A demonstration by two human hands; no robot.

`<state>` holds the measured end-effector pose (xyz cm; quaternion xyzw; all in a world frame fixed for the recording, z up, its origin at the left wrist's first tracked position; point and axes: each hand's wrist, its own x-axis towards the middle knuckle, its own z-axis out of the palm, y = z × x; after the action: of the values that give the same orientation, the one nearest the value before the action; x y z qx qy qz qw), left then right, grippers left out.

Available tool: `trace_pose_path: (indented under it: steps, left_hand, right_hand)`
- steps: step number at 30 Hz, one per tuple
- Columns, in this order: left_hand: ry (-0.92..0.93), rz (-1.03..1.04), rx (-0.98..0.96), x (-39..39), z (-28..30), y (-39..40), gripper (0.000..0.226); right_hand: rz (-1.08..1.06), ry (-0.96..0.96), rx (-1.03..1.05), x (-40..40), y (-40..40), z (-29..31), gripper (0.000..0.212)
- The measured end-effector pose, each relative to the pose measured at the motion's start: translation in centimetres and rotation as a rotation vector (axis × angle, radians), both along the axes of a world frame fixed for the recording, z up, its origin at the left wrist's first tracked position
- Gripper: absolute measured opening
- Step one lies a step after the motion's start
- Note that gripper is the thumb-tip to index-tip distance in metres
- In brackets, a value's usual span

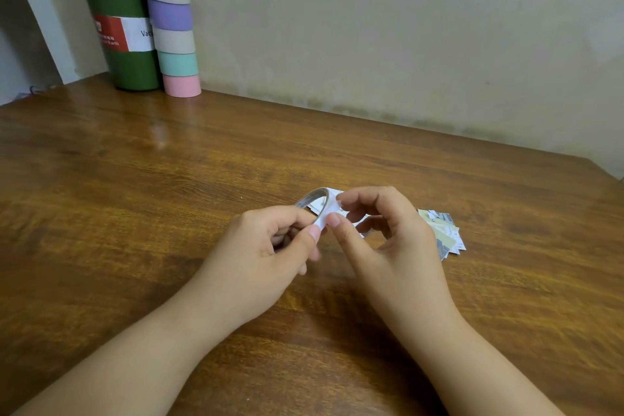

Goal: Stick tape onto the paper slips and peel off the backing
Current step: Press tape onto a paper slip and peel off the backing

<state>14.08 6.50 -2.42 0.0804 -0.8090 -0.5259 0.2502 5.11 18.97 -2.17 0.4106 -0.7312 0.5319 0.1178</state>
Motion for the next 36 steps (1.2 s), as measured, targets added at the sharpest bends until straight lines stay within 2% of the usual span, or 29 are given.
trace_pose_path:
  steps: [5,9,19,24,30,36]
  left_hand:
    - [0.032,0.031,0.023,-0.1,0.0,-0.1,0.019]
    - [0.045,0.042,0.006,-0.1,-0.1,-0.1,0.018]
    - [0.017,0.036,-0.012,0.0,-0.3,-0.1,0.017]
    - [0.048,0.014,0.024,-0.2,-0.3,-0.1,0.014]
    - [0.102,0.013,0.032,-0.3,0.1,-0.1,0.013]
    - [0.121,0.056,0.057,-0.1,0.2,-0.2,0.022]
  right_hand:
    - [-0.002,0.095,0.037,0.1,-0.3,-0.2,0.019]
    - [0.010,0.026,0.058,-0.3,-0.1,-0.4,0.047]
    - [0.015,0.132,0.053,-0.4,0.0,0.0,0.002]
    - [0.086,0.034,0.063,-0.1,0.1,0.4,0.009]
    - [0.227,-0.291,0.008,0.1,0.3,0.8,0.010]
    - [0.254,-0.373,0.010,0.8,0.0,0.9,0.009]
